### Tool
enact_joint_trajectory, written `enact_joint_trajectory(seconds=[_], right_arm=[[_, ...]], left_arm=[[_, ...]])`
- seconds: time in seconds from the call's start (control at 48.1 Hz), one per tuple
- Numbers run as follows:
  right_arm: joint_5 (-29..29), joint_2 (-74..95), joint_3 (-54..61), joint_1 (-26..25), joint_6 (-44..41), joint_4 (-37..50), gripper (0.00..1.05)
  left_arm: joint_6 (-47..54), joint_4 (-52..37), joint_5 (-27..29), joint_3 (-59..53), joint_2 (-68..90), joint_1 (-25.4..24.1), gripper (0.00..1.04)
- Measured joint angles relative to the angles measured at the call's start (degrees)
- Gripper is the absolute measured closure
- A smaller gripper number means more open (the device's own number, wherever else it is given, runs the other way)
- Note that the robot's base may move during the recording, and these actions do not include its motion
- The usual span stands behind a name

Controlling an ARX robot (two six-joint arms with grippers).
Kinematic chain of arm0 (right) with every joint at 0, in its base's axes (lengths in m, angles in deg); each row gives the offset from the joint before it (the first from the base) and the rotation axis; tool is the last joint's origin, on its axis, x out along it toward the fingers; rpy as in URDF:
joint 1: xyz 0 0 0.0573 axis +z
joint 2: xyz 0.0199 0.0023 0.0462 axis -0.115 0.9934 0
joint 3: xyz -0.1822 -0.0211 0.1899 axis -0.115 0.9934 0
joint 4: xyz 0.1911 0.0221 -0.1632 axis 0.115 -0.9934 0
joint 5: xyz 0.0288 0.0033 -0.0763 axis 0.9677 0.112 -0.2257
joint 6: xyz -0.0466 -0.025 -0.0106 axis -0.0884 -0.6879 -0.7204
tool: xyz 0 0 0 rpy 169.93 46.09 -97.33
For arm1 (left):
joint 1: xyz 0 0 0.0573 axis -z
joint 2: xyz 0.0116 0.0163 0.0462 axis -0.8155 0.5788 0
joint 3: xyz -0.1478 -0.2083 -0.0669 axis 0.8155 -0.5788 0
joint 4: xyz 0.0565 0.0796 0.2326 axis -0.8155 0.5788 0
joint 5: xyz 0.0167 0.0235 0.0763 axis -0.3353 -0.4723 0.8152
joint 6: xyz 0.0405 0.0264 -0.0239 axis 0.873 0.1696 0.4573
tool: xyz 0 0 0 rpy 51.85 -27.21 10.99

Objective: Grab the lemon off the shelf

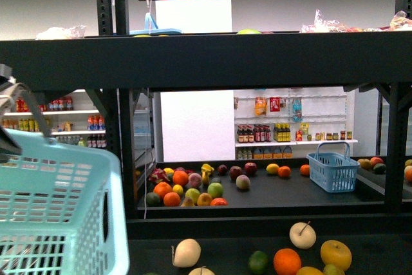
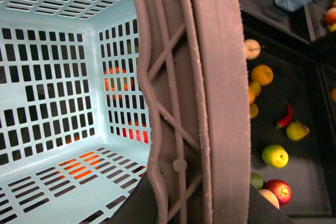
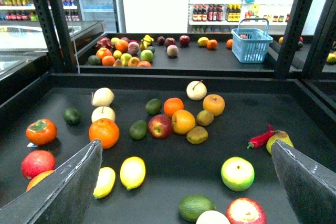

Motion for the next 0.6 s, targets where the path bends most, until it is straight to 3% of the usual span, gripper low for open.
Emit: enact_joint_trajectory(seconds=[0.603], right_arm=[[0.0,0.0,0.0,0.0,0.0,0.0,0.08]], left_arm=[[-1.62,-2.67,2.82,-3.34,0.0,15.63,0.87]])
